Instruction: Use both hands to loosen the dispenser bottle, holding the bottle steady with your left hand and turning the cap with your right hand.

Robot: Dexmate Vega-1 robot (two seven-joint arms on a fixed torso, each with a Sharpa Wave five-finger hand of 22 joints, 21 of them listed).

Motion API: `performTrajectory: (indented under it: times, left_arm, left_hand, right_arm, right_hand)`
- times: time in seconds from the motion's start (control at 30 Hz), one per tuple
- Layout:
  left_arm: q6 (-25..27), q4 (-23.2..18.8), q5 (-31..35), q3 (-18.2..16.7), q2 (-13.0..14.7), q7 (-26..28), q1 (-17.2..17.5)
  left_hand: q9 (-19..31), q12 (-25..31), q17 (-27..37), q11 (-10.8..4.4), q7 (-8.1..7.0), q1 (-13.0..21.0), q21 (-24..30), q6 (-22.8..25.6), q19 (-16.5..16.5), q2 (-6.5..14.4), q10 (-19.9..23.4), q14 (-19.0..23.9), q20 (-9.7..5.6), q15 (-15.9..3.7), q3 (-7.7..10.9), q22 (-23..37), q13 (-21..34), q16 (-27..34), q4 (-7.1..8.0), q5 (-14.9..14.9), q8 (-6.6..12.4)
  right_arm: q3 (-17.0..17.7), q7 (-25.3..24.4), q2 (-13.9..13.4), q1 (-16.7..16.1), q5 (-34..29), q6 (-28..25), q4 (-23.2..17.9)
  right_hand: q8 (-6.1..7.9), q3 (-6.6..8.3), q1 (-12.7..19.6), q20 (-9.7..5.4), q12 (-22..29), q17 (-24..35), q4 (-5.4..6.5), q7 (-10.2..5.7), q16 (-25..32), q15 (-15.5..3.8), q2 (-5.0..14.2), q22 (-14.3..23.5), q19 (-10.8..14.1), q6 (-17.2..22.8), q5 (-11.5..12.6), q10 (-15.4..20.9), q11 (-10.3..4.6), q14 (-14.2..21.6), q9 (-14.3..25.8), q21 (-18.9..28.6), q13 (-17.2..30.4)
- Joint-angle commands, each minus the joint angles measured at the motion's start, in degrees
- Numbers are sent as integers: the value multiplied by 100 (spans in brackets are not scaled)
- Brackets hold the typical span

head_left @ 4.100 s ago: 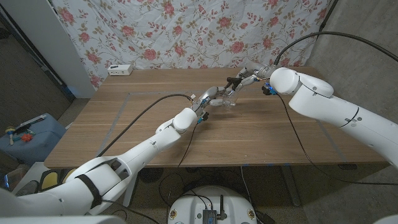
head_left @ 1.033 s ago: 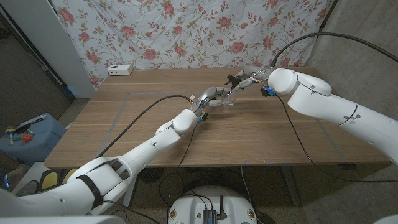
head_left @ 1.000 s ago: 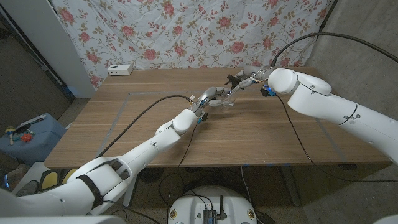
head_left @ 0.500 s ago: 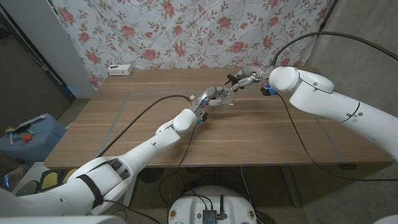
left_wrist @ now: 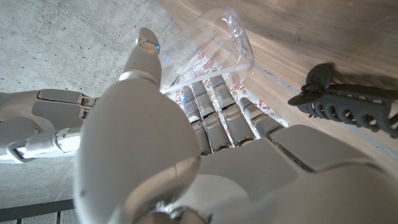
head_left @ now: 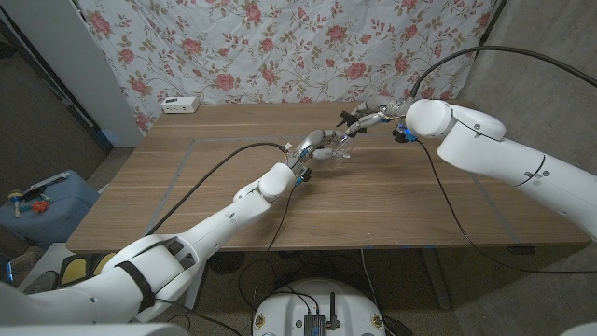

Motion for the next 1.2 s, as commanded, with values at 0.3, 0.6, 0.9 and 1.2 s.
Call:
performTrajectory:
  times: [0.3,0.6,0.9,1.2]
  left_arm:
    - [62,-64,-23,2,22,-52,20]
    - [110,-125,-28,-11,46,-31,56]
    - [102,-102,-43,-7,35,-48,55]
    - [96,-90,-38,-10,35,-32,53]
  left_hand:
    - [14,25,21,-251,-87,-671,7,604,43,785,311,59,-393,-388,490,9,23,3,432,32,43]
    - [14,26,22,-254,-99,-675,6,602,40,787,311,69,-389,-387,488,9,26,8,435,32,40]
    - [15,28,19,-246,-91,-683,7,610,42,788,323,66,-391,-382,490,9,24,3,440,31,42]
    - [16,25,18,-251,-90,-682,6,615,43,788,325,75,-391,-381,492,9,21,4,438,32,42]
  right_arm:
    - [130,-290,-23,-106,86,-40,-25]
    - [146,-266,-65,-85,142,-47,-32]
    - [169,-256,-75,-86,226,-8,-12]
    - [147,-300,-53,-92,228,27,-4]
  right_hand:
    - [210,112,417,68,57,33,-174,-422,84,4,198,10,64,602,-12,100,-122,90,19,26,-4]
    - [283,226,740,65,52,33,-269,-427,85,-28,328,9,66,864,-26,111,-149,82,17,17,-6]
    - [389,298,1001,52,37,44,-287,-437,95,-54,451,8,63,1223,-91,93,-200,62,16,11,-8]
    - [525,299,1197,70,42,39,-291,-415,105,-76,436,7,64,1673,-181,120,-231,65,8,10,-13]
